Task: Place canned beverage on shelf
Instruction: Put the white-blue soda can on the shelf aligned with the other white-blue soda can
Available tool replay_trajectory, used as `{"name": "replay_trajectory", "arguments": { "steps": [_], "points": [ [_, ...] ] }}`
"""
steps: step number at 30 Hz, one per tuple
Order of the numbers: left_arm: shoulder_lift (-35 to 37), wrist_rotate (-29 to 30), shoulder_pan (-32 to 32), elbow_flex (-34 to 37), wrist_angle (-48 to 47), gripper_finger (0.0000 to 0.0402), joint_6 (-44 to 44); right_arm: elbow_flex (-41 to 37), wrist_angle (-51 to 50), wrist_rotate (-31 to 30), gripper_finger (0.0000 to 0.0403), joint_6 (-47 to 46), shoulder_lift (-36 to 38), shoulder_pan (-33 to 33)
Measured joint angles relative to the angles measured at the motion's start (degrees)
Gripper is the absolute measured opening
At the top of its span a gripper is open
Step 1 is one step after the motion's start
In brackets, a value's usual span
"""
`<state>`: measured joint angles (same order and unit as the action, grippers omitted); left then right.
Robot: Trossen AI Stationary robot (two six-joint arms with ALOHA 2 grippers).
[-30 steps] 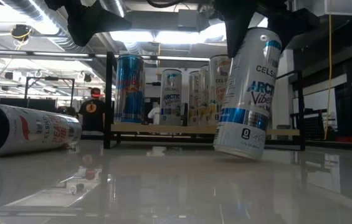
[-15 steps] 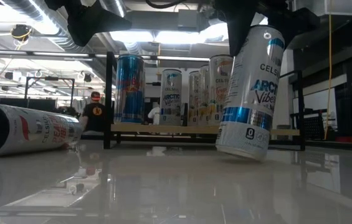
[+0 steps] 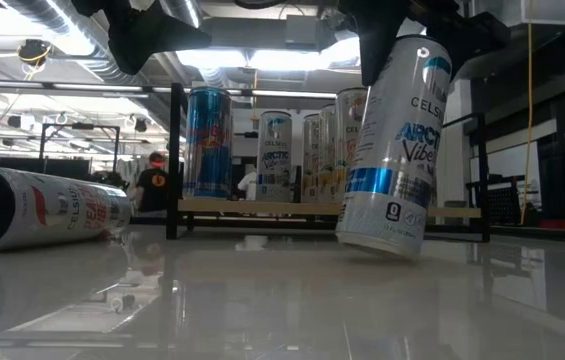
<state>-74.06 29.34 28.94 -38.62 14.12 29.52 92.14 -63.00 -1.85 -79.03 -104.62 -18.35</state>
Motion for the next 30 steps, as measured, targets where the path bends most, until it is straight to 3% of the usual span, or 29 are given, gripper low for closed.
{"name": "replay_trajectory", "arguments": {
  "steps": [26, 30],
  "points": [
    [0.0, 0.0, 0.0, 0.0, 0.0, 0.0282, 0.0, 0.0, 0.0, -1.2, 0.0264, 0.1, 0.0, 0.0],
    [0.0, 0.0, 0.0, 0.0, 0.0, 0.0282, 0.0, 0.0, 0.0, -1.4, 0.0281, 0.2, 0.0, 0.0]
  ]
}}
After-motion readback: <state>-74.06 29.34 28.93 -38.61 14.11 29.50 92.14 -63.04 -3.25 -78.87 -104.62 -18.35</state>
